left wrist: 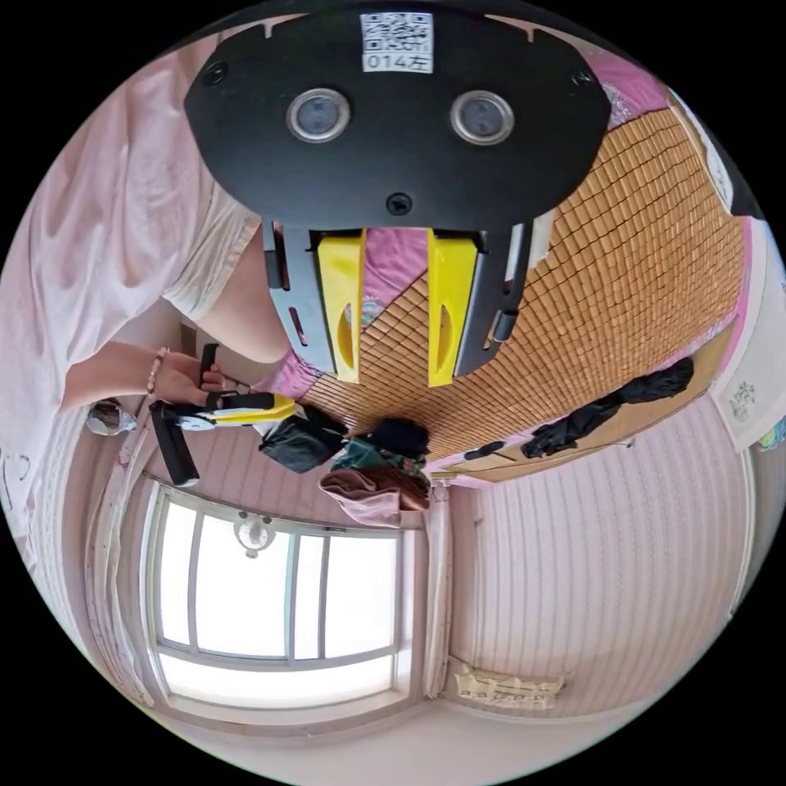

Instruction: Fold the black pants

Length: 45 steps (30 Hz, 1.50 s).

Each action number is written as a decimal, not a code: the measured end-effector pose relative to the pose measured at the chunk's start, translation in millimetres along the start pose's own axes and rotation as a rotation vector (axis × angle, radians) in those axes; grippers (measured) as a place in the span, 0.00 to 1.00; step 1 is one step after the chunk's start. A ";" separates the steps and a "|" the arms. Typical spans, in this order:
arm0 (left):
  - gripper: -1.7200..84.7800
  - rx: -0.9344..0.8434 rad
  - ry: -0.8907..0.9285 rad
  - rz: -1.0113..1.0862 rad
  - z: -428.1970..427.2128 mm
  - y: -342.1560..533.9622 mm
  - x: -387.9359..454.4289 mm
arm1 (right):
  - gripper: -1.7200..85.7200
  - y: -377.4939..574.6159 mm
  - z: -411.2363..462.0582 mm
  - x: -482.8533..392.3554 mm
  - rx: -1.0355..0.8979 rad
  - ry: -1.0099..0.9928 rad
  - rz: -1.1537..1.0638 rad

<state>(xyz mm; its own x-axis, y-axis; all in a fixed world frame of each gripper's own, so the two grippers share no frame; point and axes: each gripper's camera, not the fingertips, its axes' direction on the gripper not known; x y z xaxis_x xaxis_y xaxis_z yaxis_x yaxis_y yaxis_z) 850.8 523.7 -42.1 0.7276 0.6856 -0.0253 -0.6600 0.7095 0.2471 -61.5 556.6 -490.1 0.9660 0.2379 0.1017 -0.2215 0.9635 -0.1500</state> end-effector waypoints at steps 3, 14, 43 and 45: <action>0.16 -0.047 0.072 0.026 68.2 -26.0 43.0 | 0.13 18.0 -22.8 56.0 -0.009 0.215 -0.002; 0.15 -0.232 0.378 0.057 358.5 -132.5 166.1 | 0.15 7.2 -34.0 231.6 -0.176 0.492 -0.059; 0.01 -0.447 0.318 0.143 569.7 -249.0 252.8 | 0.03 -28.7 -211.1 296.6 0.338 0.094 0.030; 0.01 -0.362 0.328 0.072 515.5 -249.8 212.5 | 0.03 -42.8 -226.2 275.3 0.393 0.029 -0.008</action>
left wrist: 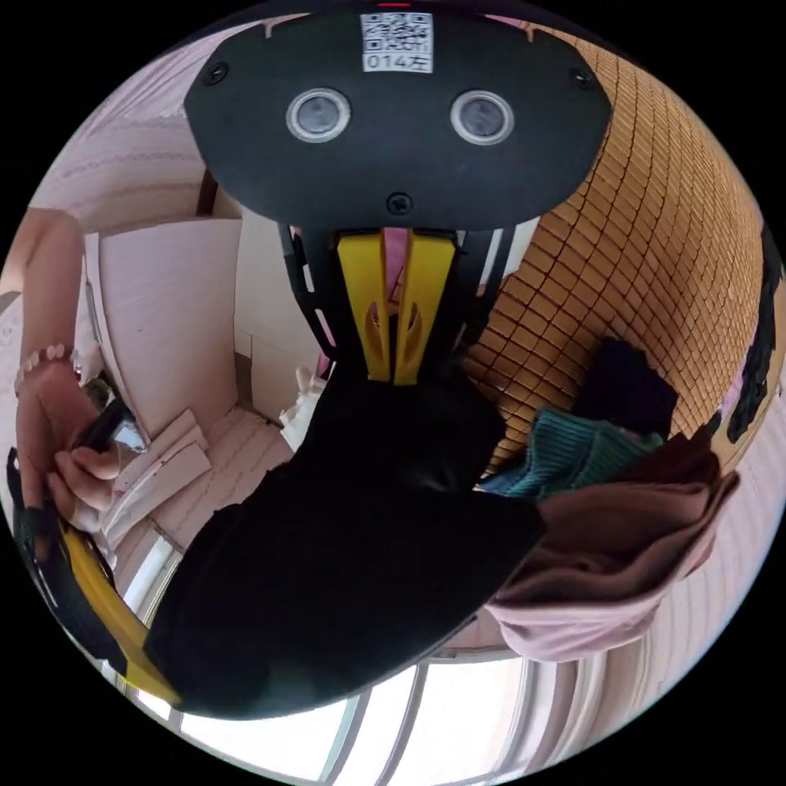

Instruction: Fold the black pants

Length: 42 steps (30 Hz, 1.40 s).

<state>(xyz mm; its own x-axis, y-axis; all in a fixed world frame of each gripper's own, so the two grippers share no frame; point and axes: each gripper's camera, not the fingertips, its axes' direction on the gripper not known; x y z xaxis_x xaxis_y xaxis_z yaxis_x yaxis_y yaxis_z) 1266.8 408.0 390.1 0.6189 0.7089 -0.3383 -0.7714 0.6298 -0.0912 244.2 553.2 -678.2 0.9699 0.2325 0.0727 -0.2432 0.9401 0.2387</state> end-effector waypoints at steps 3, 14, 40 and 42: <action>0.01 0.156 -0.016 -0.075 -102.3 50.0 -32.6 | 0.03 -32.3 1.4 -49.0 0.038 -0.141 -0.073; 0.01 0.635 -0.581 -0.455 -553.9 346.5 -122.6 | 0.03 -120.1 111.3 -335.5 0.137 -0.596 -0.355; 0.02 0.158 -0.251 -0.751 -674.0 697.6 -257.5 | 0.19 109.3 363.5 -466.7 -0.770 -0.162 -0.017; 0.03 0.191 -0.345 -0.911 -714.6 753.5 -281.2 | 0.22 101.2 395.1 -498.5 -0.805 -0.215 -0.101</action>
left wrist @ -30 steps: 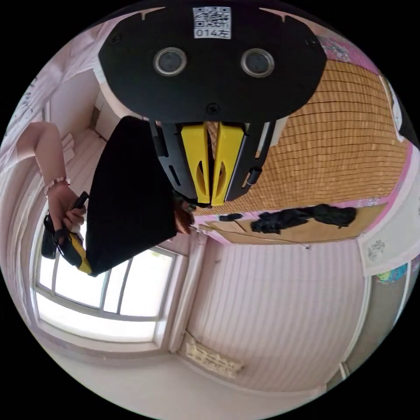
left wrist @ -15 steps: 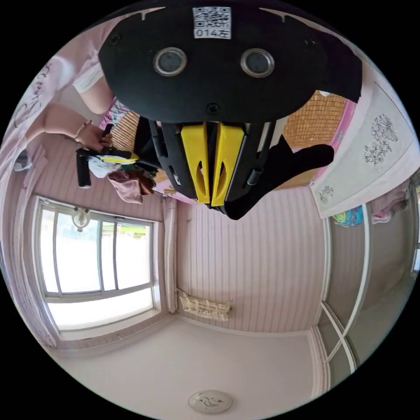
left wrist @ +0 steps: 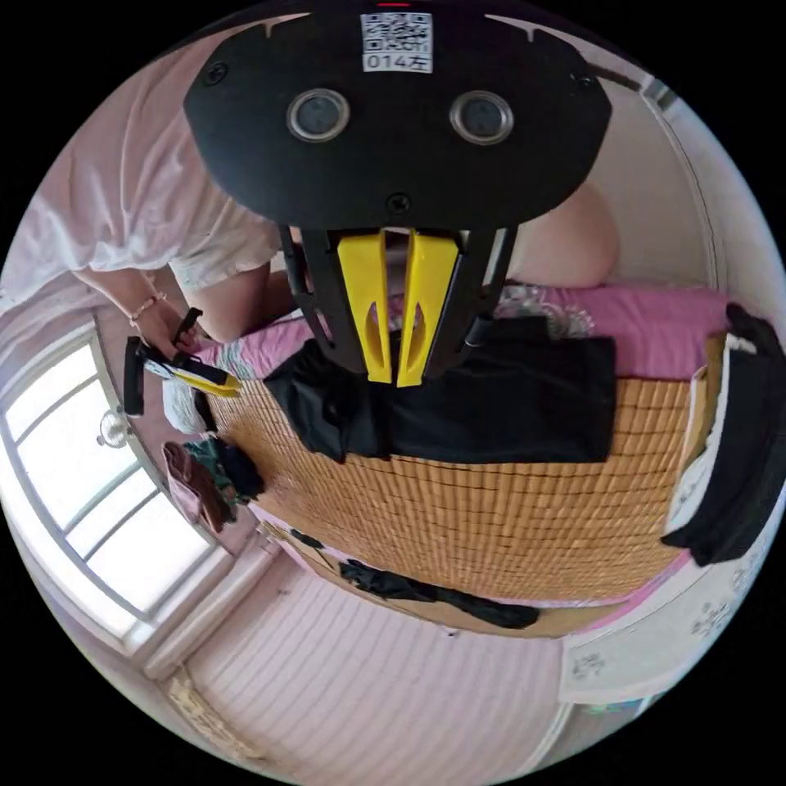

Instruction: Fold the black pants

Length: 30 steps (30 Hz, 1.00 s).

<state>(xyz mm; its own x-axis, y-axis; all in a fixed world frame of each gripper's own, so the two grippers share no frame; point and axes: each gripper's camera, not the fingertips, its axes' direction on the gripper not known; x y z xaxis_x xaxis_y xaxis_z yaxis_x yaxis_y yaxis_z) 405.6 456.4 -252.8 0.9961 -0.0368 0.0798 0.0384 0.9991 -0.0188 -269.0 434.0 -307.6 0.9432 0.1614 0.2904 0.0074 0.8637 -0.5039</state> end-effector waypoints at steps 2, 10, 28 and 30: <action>0.06 0.049 -0.100 -0.091 -22.9 1.2 -40.6 | 0.23 -31.8 23.8 -26.3 -0.055 0.003 -0.104; 0.13 -0.065 -0.207 -0.377 -27.1 -7.9 -160.3 | 0.08 -98.6 127.8 -91.4 -0.310 0.122 -0.266; 0.01 0.109 0.030 -0.244 -146.4 -12.7 -194.7 | 0.21 -191.7 151.9 -247.8 -0.161 -0.303 -0.584; 0.01 0.082 -0.001 -0.215 -148.4 -14.1 -192.4 | 0.20 -190.9 178.0 -261.5 -0.242 -0.211 -0.622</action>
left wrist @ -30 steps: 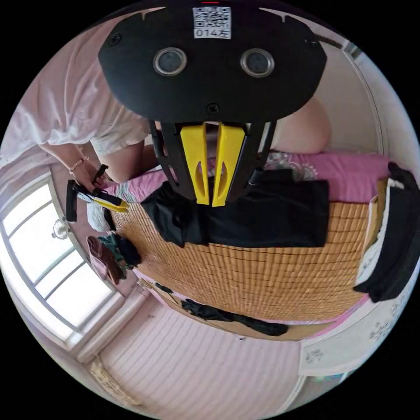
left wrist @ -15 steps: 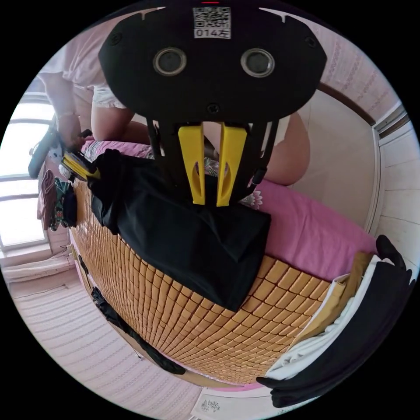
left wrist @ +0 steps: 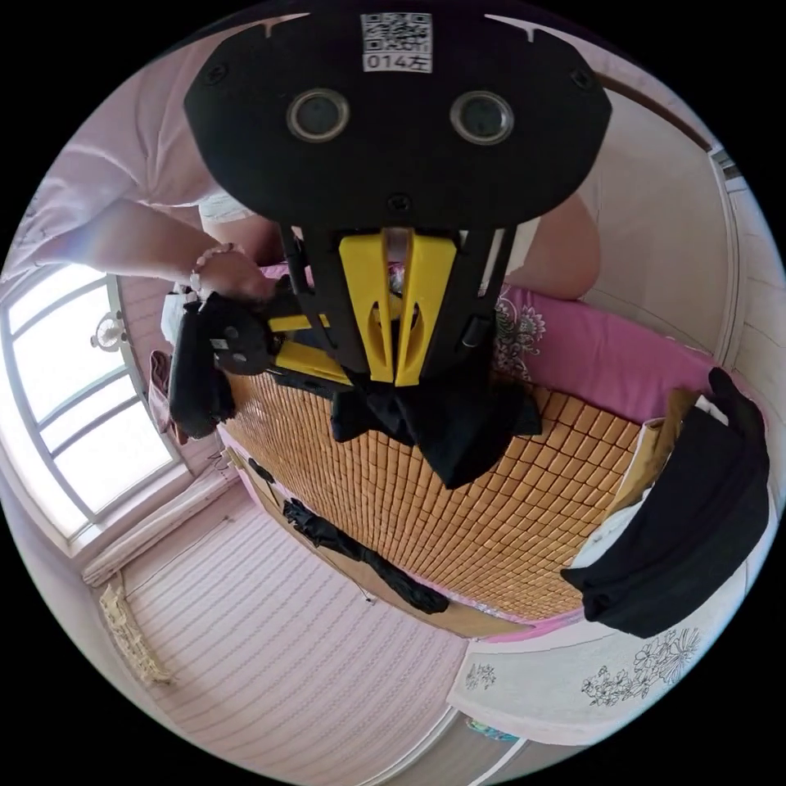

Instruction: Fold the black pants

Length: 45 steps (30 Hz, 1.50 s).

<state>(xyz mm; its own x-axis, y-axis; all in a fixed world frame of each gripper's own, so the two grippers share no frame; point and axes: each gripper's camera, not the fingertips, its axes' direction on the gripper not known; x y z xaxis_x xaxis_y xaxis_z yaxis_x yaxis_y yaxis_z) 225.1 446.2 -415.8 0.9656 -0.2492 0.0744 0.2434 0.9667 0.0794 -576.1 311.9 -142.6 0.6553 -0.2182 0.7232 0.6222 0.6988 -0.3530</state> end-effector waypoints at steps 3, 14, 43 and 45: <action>0.01 -0.051 0.012 0.032 1.5 -1.3 2.1 | 0.06 -11.0 24.8 11.8 -0.158 0.155 0.094; 0.06 -0.073 -0.242 0.012 -21.4 -18.1 -42.6 | 0.03 199.5 -231.8 136.1 0.593 0.103 0.679; 0.01 -0.061 0.096 0.162 -115.8 87.7 -21.2 | 0.15 -24.1 -82.7 70.4 -0.007 0.107 0.021; 0.02 -0.079 0.046 0.072 -105.7 88.2 -26.0 | 0.15 -43.0 -68.7 66.6 -0.060 0.091 -0.003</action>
<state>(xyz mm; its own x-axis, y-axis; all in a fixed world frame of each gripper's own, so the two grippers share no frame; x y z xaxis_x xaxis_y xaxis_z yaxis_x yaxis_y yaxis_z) 231.1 544.1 -515.8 0.9835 -0.1782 0.0316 0.1783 0.9840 -0.0028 -529.8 220.5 -120.0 0.6881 -0.2833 0.6680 0.6469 0.6566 -0.3878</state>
